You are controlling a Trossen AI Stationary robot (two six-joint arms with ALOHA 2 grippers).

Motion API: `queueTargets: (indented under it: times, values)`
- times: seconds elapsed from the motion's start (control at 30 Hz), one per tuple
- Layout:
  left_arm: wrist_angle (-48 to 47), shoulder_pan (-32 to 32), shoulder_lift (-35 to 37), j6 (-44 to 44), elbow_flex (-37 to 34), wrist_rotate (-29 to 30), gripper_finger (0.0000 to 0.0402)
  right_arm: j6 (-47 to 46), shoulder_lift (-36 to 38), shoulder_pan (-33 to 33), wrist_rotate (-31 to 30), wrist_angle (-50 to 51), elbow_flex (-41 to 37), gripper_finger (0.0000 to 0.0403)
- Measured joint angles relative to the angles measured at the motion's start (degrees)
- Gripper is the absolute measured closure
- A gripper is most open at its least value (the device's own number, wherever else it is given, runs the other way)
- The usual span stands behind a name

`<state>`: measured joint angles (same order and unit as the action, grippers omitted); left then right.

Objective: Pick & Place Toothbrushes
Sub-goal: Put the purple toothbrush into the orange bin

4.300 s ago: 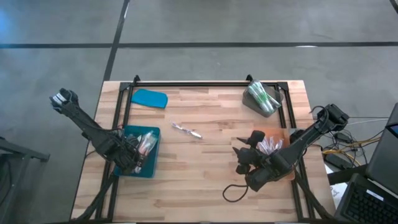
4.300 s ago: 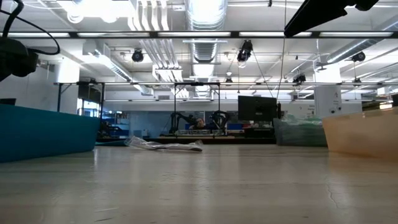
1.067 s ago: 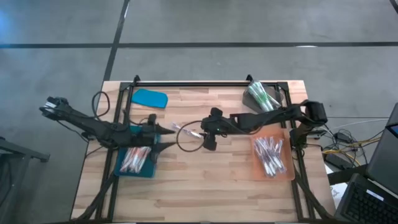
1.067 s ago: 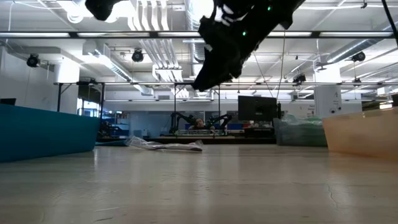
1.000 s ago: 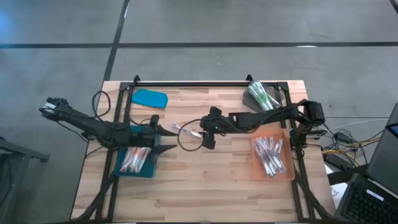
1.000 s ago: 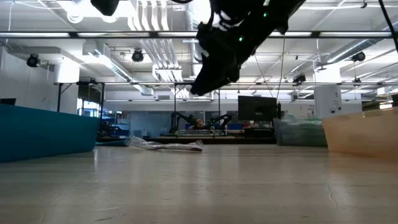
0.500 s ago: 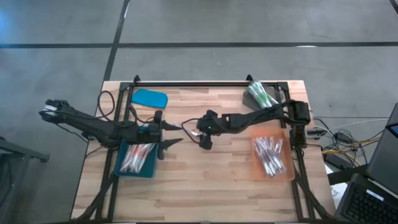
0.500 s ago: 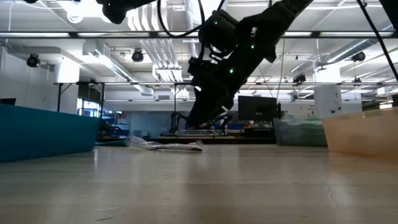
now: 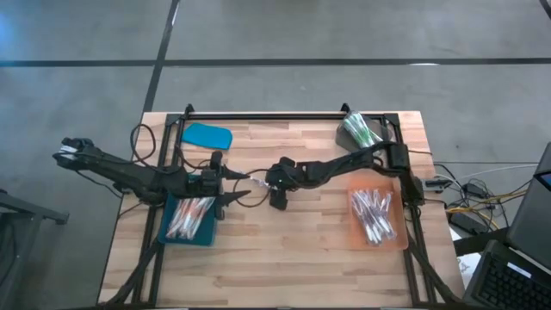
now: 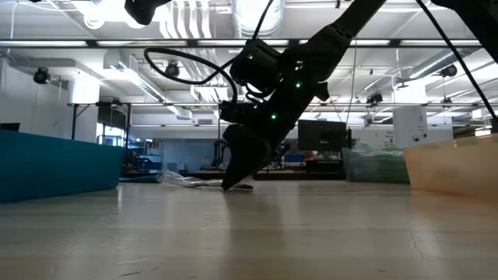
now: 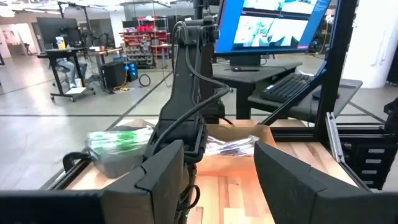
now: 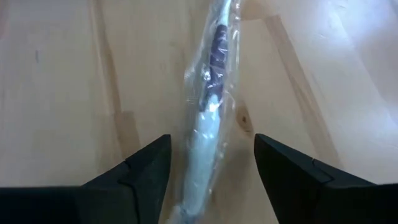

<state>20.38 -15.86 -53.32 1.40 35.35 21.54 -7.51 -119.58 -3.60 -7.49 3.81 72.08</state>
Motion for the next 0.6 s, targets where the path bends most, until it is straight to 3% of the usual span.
queueTargets:
  times: [0.33,0.6]
  values:
    - [-0.1,0.0,0.0,-0.6,0.0,0.0,0.0199,-1.2,-1.3,0.0,0.1,0.7,1.2,0.0224]
    - [-0.1,0.0,-0.1,-1.4,0.0,0.0,0.0199,-1.5,-1.3,0.0,0.4,1.6,1.4,0.0290]
